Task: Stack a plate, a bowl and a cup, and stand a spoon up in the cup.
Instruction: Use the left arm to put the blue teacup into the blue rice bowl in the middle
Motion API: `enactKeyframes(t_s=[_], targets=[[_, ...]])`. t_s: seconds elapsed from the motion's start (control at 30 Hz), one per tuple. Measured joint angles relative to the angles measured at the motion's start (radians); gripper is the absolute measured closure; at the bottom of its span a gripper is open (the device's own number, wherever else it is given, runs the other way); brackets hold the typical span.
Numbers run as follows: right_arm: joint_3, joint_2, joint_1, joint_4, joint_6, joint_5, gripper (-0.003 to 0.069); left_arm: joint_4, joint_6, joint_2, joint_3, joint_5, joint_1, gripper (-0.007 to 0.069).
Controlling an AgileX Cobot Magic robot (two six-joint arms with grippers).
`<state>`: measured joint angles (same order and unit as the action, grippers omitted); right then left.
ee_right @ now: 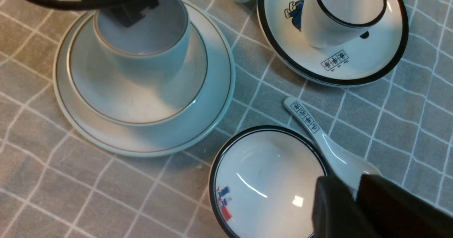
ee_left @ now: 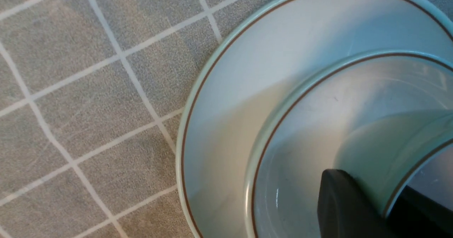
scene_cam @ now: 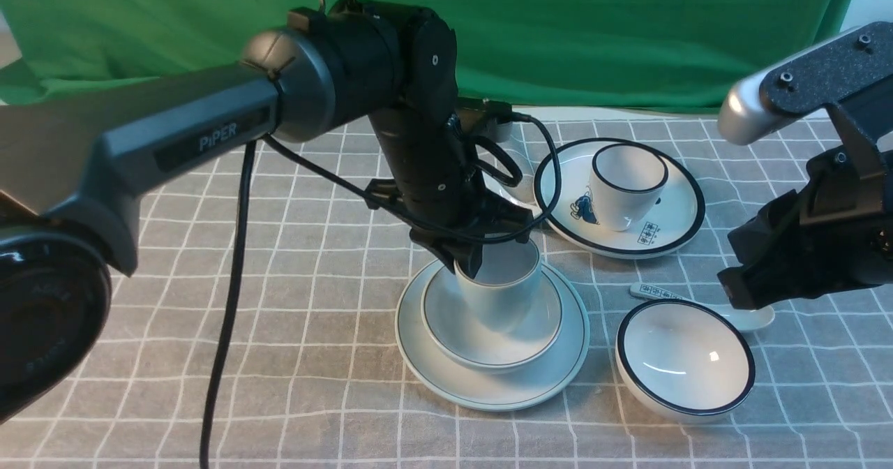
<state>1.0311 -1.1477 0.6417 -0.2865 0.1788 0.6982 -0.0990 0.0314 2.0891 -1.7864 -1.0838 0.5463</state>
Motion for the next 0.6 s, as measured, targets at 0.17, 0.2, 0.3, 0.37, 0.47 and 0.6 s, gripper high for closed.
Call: enactKeyframes(t_s=[0.17,0.2,0.3,0.37,0.47,0.6], targets=[[0.0,0.0,0.0,0.0,0.0,-0.015,0.0515,-0.002,-0.031,0.0,0.0,0.0,0.001,0.0557],[0.0,0.0,0.0,0.0,0.0,-0.016,0.0515,-0.003,-0.041,0.0,0.0,0.001,0.001,0.053],[0.0,0.0,0.0,0.0,0.0,-0.016,0.0515,-0.004,-0.045,0.0,0.0,0.004,0.001,0.0468],[0.0,0.0,0.0,0.0,0.0,-0.016,0.0515,-0.004,-0.048,0.0,0.0,0.007,0.001,0.0433],[0.0,0.0,0.0,0.0,0.0,-0.016,0.0515,-0.004,-0.048,0.0,0.0,0.012,0.001,0.0365],[0.0,0.0,0.0,0.0,0.0,-0.015,0.0515,-0.004,-0.051,0.0,0.0,0.012,0.001,0.0333]])
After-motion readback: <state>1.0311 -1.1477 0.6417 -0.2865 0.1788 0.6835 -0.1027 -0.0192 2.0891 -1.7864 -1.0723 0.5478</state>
